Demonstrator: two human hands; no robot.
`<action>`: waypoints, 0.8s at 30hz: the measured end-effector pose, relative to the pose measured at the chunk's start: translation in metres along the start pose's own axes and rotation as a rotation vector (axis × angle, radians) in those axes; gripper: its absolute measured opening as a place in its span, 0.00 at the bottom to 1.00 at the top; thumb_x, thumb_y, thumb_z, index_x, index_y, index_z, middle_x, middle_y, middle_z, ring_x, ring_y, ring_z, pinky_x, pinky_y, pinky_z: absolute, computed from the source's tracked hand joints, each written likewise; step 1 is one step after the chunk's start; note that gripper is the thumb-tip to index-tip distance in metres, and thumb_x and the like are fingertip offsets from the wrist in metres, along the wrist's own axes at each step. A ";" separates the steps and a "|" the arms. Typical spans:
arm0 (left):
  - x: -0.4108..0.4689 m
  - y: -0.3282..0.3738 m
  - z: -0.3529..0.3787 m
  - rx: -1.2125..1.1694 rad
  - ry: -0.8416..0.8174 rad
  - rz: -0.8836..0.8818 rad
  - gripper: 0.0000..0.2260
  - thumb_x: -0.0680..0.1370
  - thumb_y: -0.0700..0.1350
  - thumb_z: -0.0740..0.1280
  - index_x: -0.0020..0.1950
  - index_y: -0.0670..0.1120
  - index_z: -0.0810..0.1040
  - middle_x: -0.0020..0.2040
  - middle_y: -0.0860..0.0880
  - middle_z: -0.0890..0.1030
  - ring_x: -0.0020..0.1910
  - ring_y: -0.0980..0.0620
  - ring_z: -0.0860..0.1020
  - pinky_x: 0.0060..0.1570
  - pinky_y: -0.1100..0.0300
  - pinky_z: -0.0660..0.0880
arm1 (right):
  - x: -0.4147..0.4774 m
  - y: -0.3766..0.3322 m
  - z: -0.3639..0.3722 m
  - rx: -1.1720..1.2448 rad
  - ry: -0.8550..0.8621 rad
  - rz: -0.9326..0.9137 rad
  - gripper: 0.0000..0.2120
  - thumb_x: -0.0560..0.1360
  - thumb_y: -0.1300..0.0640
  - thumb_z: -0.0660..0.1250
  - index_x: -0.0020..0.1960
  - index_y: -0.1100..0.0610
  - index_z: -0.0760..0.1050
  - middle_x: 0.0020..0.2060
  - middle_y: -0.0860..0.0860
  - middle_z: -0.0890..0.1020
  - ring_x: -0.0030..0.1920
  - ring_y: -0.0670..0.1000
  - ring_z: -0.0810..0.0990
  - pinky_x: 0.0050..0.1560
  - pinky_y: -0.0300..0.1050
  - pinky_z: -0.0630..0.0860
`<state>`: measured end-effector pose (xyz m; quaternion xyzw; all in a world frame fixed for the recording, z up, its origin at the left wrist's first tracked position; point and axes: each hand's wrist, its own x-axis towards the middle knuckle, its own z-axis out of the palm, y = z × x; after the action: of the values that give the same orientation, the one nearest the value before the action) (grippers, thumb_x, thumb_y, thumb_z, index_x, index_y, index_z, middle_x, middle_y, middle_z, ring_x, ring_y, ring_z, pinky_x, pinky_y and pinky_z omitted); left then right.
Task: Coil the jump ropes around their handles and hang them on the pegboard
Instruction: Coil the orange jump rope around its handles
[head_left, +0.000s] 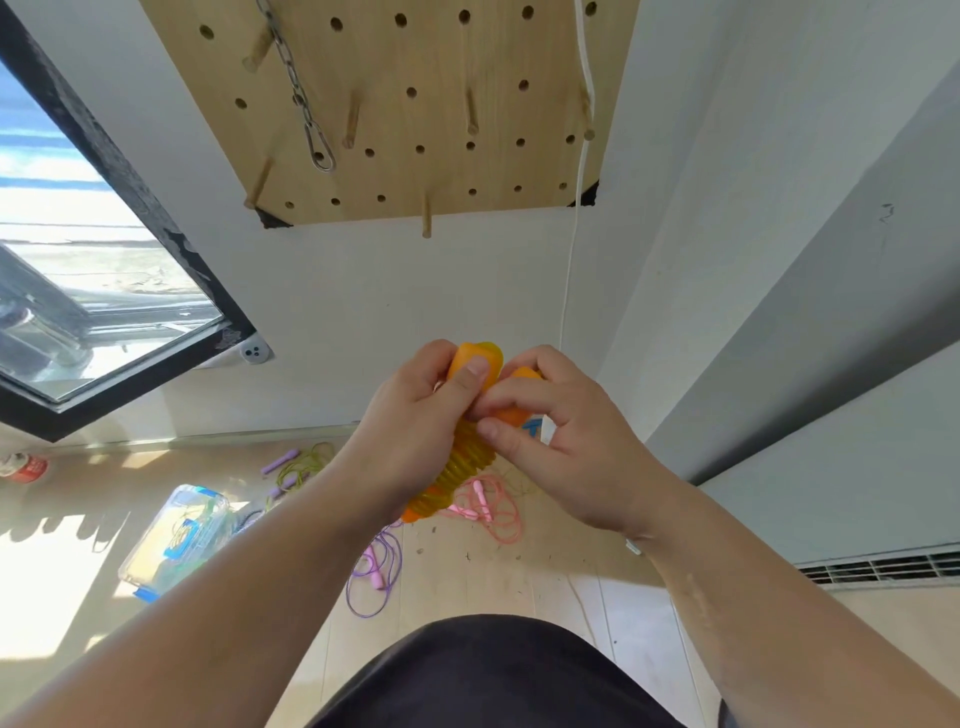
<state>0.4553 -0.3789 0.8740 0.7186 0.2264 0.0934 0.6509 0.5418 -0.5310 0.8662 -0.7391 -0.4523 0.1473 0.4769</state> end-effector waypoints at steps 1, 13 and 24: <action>0.000 0.001 -0.001 0.017 -0.017 0.008 0.17 0.72 0.64 0.66 0.41 0.50 0.75 0.37 0.52 0.74 0.39 0.49 0.72 0.44 0.45 0.72 | -0.001 0.001 -0.002 -0.016 -0.010 -0.023 0.08 0.78 0.51 0.69 0.55 0.46 0.84 0.51 0.50 0.75 0.55 0.49 0.77 0.55 0.40 0.74; 0.010 0.005 0.016 0.186 -0.100 0.116 0.20 0.72 0.65 0.64 0.43 0.47 0.76 0.38 0.52 0.74 0.40 0.53 0.72 0.44 0.49 0.71 | -0.007 0.016 -0.037 0.021 0.014 -0.100 0.11 0.71 0.48 0.76 0.51 0.51 0.83 0.45 0.45 0.82 0.49 0.52 0.80 0.50 0.47 0.77; 0.011 0.009 0.054 0.241 -0.119 0.089 0.18 0.72 0.64 0.66 0.43 0.49 0.79 0.39 0.53 0.78 0.41 0.52 0.75 0.46 0.41 0.76 | -0.021 0.036 -0.067 0.081 -0.191 -0.043 0.15 0.70 0.43 0.76 0.53 0.48 0.85 0.48 0.43 0.84 0.52 0.48 0.83 0.53 0.47 0.79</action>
<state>0.4897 -0.4230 0.8735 0.8051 0.1648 0.0518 0.5675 0.5931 -0.5910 0.8647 -0.6920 -0.5051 0.2252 0.4640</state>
